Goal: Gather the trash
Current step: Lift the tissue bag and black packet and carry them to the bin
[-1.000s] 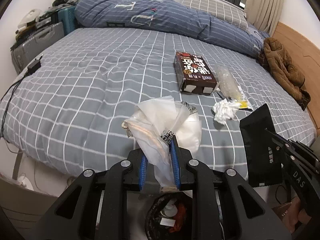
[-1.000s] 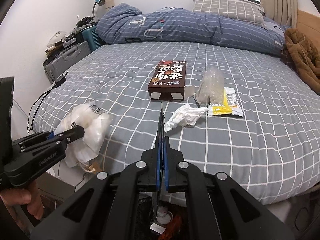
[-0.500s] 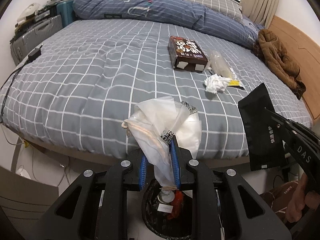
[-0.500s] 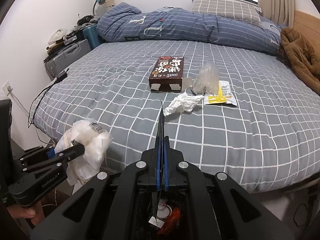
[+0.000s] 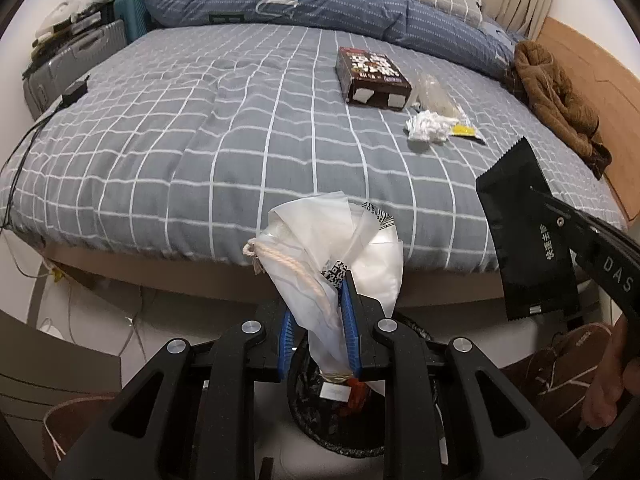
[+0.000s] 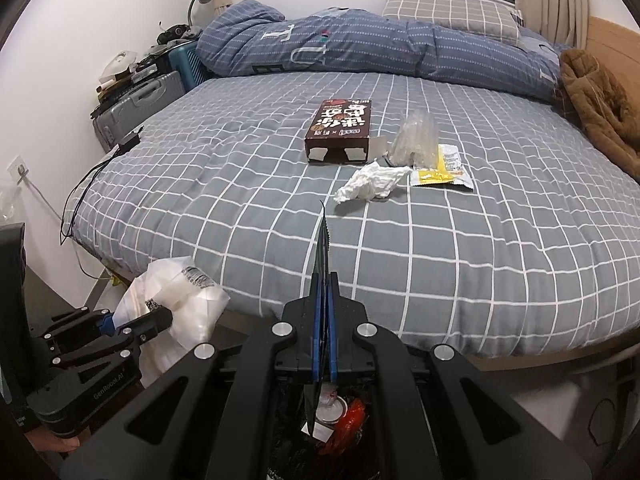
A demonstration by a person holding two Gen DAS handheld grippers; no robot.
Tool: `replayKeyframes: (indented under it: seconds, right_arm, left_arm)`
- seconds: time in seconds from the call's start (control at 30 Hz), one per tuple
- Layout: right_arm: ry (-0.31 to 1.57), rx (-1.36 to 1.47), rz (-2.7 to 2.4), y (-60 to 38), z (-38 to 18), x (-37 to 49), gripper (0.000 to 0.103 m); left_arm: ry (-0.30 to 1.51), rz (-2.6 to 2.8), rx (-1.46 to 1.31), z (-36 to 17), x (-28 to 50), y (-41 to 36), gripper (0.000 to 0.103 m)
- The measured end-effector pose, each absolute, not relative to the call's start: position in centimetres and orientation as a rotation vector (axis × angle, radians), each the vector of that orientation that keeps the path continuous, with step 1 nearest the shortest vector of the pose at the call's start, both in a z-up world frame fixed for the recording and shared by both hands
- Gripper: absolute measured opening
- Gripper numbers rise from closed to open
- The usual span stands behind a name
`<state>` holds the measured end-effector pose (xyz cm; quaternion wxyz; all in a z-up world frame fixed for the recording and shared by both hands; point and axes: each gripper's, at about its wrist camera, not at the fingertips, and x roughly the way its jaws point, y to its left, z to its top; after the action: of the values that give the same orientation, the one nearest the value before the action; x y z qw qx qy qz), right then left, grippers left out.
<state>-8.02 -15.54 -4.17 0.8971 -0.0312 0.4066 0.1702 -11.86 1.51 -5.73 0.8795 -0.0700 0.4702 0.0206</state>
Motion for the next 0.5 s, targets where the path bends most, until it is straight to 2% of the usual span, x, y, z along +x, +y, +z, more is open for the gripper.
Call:
replayKeyframes:
  seconds: [0.5]
  right_arm:
    - [0.898, -0.066, 0.342, -15.8, -6.0, -10.9, 0.002]
  left_arm:
    - [1.067, 0.049, -0.146, -8.3, -15.7, 0.7, 0.020]
